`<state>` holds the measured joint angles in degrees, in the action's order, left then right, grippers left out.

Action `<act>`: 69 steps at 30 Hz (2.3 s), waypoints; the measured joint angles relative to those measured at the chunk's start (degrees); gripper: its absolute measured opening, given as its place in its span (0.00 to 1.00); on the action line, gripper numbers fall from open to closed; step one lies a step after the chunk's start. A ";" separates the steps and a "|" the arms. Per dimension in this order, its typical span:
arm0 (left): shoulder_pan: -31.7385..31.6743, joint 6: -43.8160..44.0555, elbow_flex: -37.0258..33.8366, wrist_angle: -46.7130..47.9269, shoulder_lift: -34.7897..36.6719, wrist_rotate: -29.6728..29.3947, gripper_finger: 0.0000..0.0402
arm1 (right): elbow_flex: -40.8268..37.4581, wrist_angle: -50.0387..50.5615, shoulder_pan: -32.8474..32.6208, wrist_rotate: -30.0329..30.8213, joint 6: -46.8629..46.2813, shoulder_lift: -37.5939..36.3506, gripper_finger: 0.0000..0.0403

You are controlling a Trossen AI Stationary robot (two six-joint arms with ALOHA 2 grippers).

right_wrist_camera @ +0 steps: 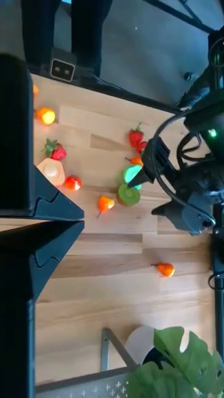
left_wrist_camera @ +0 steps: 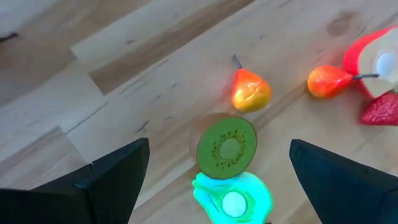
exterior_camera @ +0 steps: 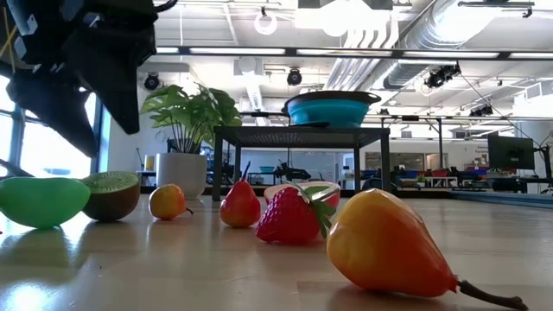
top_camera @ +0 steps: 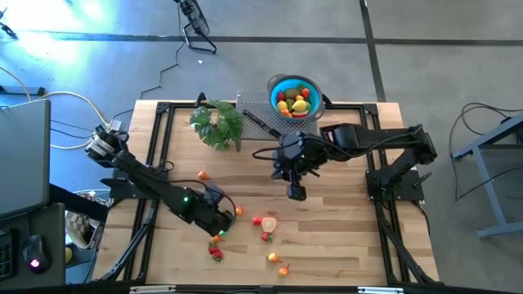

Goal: Pick & Place Fruit
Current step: Put the brown kiwi in the blue bowl on the shelf

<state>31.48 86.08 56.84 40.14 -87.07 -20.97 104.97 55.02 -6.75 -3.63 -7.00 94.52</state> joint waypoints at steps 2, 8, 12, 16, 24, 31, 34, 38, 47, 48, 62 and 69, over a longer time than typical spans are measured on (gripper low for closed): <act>0.00 0.17 0.06 -1.42 -0.83 0.87 0.95 | 0.00 0.16 0.16 0.02 0.69 0.00 0.01; 0.00 -0.24 -0.01 -1.39 -3.28 1.11 0.95 | 0.00 0.24 0.18 0.01 2.53 0.00 0.01; 0.00 -1.95 0.01 -2.60 -5.73 1.33 0.95 | 0.00 0.24 0.16 0.05 2.55 0.00 0.01; 0.00 -3.45 -0.02 -4.36 -7.81 1.37 0.95 | 0.00 0.24 0.18 0.18 2.55 0.00 0.01; 0.00 -6.54 -0.04 -6.49 -9.44 1.83 0.95 | 0.00 0.48 0.18 0.18 2.59 0.00 0.01; 0.00 -12.35 -0.01 -7.49 -9.42 1.57 0.95 | 0.00 0.51 0.17 0.22 2.75 0.00 0.01; 0.00 -12.35 0.00 -7.43 -10.08 1.46 0.95 | 0.00 0.51 0.18 0.23 2.77 0.00 0.01; 0.00 -12.04 -0.05 -7.55 -12.20 1.44 0.95 | 0.00 0.51 0.18 0.23 2.75 0.00 0.01; 0.07 -11.12 0.11 -7.49 -13.15 1.72 0.94 | 0.00 0.51 0.58 0.47 2.77 0.00 0.01; 0.07 -11.07 0.11 -7.49 -13.17 1.72 0.94 | 0.00 0.51 0.71 0.47 2.77 0.00 0.01; 0.02 -10.64 -0.07 -6.60 -13.22 1.35 0.62 | 0.00 0.51 1.30 0.47 2.77 0.00 0.01; 0.02 -10.58 -0.07 -6.82 -13.24 1.24 0.59 | 0.00 0.53 1.30 0.47 2.77 0.00 0.01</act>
<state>31.51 75.50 56.77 33.32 -100.31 -19.73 104.97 55.55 -5.45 -3.16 -4.23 94.52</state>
